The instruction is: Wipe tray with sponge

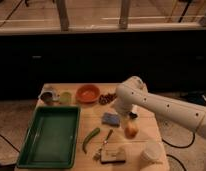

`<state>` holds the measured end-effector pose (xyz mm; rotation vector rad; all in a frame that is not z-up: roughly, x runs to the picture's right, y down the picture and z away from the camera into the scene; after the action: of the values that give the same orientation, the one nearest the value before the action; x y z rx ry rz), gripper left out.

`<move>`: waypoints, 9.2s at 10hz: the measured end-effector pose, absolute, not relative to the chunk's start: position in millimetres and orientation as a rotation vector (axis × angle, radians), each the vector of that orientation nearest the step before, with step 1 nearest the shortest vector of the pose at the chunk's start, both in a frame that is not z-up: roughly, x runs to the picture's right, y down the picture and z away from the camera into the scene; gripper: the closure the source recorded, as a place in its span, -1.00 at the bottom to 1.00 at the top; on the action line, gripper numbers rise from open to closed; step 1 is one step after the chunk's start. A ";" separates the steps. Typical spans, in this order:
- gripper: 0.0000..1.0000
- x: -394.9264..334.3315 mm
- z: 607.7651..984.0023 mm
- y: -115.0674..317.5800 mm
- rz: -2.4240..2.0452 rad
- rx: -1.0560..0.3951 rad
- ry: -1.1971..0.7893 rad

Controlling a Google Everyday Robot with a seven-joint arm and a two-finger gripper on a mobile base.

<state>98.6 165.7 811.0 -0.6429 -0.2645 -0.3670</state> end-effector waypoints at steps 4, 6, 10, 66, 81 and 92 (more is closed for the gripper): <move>-0.60 98.1 821.8 169.2 -0.362 -0.658 -0.275; -0.60 97.7 827.0 171.2 -0.357 -0.664 -0.282; -0.60 98.4 837.1 177.5 -0.344 -0.681 -0.291; 0.86 73.7 800.7 182.0 -0.360 -0.673 -0.267; 0.91 17.6 775.0 168.5 -0.528 -0.616 -0.288; 0.93 -42.6 751.0 167.7 -0.694 -0.575 -0.333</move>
<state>-42.6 167.7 751.0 -0.5751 -0.3333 -0.6945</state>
